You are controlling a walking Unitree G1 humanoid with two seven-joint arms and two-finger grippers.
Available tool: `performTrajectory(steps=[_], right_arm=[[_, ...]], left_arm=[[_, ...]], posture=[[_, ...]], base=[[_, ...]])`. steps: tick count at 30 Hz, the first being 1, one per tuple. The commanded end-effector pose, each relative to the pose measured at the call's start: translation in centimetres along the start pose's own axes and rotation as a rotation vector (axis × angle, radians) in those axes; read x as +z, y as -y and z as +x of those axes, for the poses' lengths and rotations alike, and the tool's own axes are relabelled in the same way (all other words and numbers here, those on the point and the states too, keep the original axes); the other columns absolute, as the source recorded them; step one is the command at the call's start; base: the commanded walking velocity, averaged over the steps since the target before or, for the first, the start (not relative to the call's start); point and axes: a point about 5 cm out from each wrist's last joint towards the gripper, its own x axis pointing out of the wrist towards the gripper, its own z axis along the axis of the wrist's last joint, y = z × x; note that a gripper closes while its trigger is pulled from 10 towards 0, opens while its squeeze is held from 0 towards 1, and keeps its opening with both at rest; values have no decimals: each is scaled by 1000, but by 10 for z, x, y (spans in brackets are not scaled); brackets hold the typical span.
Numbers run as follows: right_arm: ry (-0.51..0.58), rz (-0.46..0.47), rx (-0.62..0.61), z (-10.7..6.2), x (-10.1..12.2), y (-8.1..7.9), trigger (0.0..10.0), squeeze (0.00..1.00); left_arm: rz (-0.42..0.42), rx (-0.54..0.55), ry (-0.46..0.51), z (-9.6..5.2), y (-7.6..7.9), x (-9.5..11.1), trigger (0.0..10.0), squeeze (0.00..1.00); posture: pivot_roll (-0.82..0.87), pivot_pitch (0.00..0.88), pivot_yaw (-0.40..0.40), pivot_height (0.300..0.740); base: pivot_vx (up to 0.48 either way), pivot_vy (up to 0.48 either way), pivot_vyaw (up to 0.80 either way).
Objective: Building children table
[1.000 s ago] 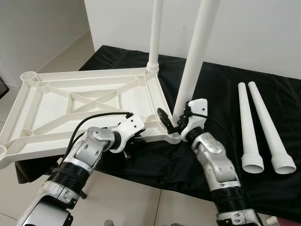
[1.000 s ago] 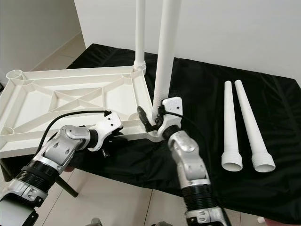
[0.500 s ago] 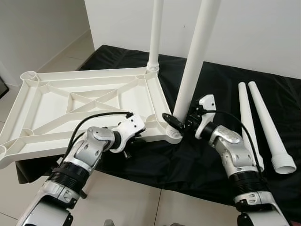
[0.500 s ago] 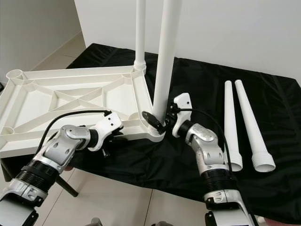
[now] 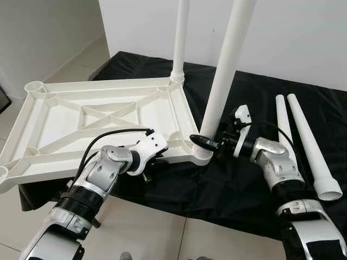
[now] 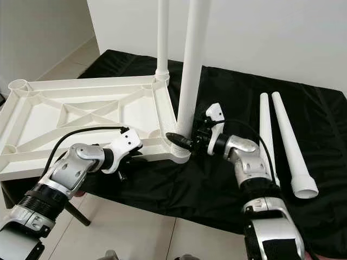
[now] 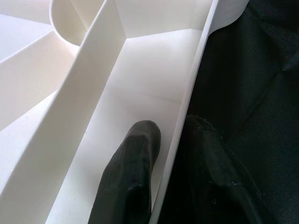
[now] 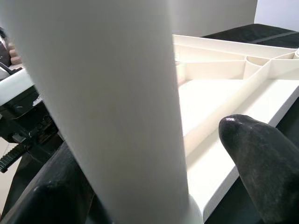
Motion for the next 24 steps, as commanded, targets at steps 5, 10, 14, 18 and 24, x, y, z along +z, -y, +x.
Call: performTrajectory(steps=[5, 10, 14, 18, 24], right_arm=[[23, 0, 23, 0, 0, 2, 0, 0], [36, 17, 43, -1, -2, 0, 0, 0], [54, 26, 46, -1, -3, -2, 0, 0], [86, 42, 49, 0, -2, -8, 0, 0], [137, 65, 24, 2, -2, -16, 0, 0]], left_arm=[[17, 17, -15, 1, -1, 0, 10000, 0], [15, 19, -16, 0, -1, 0, 10000, 0], [16, 18, -17, 1, -1, 0, 10000, 0], [14, 17, -15, 1, -1, 0, 10000, 0], [13, 16, -15, 1, -1, 0, 10000, 0]], posture=[[-33, 9, 3, 740], [-36, 13, 4, 740], [-38, 15, 3, 740], [-41, 17, 2, 740], [-44, 18, -1, 740]], base=[[0, 0, 0], [0, 0, 0], [0, 0, 0], [0, 0, 0], [0, 0, 0]])
